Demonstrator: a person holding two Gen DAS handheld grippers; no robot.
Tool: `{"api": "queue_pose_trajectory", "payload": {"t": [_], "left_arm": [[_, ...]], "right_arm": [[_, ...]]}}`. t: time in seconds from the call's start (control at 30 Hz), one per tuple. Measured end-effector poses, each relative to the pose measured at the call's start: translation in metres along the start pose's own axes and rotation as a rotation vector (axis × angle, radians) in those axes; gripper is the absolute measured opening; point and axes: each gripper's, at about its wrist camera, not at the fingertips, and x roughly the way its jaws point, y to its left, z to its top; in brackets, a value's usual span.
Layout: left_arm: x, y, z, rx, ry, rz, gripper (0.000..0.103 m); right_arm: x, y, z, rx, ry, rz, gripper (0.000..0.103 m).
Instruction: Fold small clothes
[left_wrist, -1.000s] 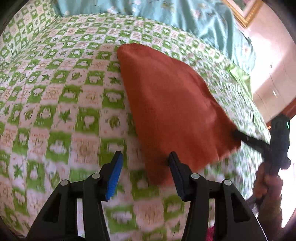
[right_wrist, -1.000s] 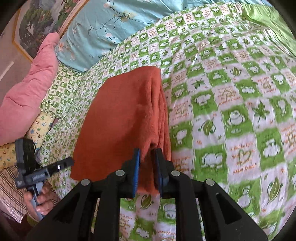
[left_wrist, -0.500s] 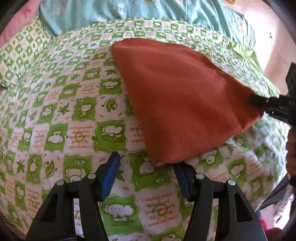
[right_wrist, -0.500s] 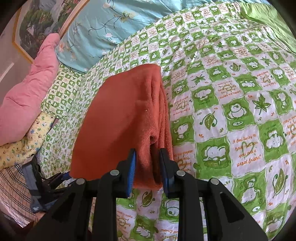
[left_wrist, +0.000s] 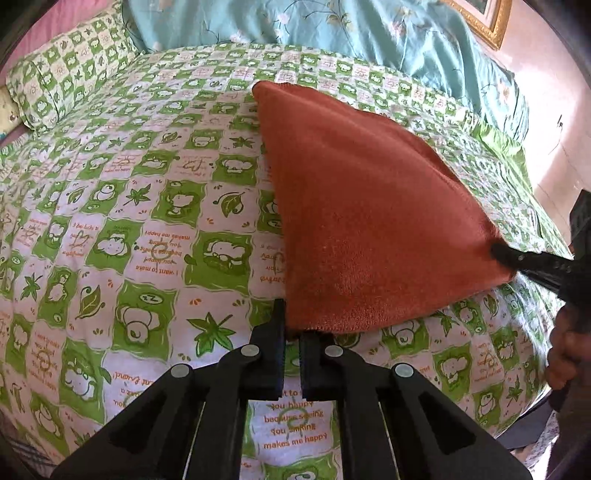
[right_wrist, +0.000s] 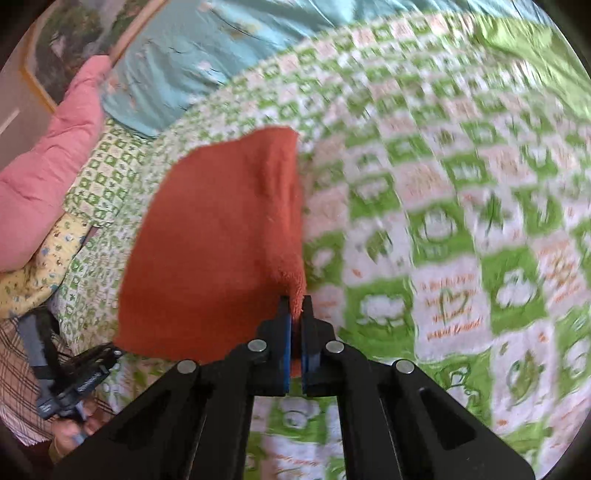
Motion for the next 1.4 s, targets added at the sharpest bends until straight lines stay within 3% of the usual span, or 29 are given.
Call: {"api": "queue_pose_trajectory", "payload": {"t": [0.3, 0.4, 0.47, 0.63, 0.8, 1.07, 1.4], "left_arm": [[0.000, 0.003, -0.006, -0.011, 0.020, -0.029, 0.004], [-0.003, 0.009, -0.009, -0.022, 0.028, -0.072, 0.004], [-0.007, 0.014, -0.011, -0.022, 0.038, -0.102, 0.004], [-0.028, 0.022, -0.011, 0.001, 0.021, -0.156, 0.004], [-0.047, 0.026, 0.002, 0.000, -0.022, -0.187, 0.004], [-0.040, 0.014, 0.035, -0.012, -0.045, -0.253, 0.005], [-0.009, 0.007, 0.061, -0.019, -0.009, -0.274, 0.005]], "right_arm": [[0.000, 0.004, -0.003, -0.038, -0.012, -0.040, 0.005], [-0.002, 0.002, -0.005, -0.032, -0.012, -0.060, 0.015], [-0.005, 0.002, -0.005, -0.021, -0.006, -0.059, 0.015], [-0.022, 0.008, -0.008, -0.020, -0.012, -0.075, 0.016], [-0.044, 0.009, -0.003, -0.005, -0.072, -0.113, 0.019], [-0.045, 0.030, 0.021, -0.030, -0.117, -0.031, 0.019], [0.010, 0.048, 0.054, -0.051, -0.049, 0.038, 0.019]]}}
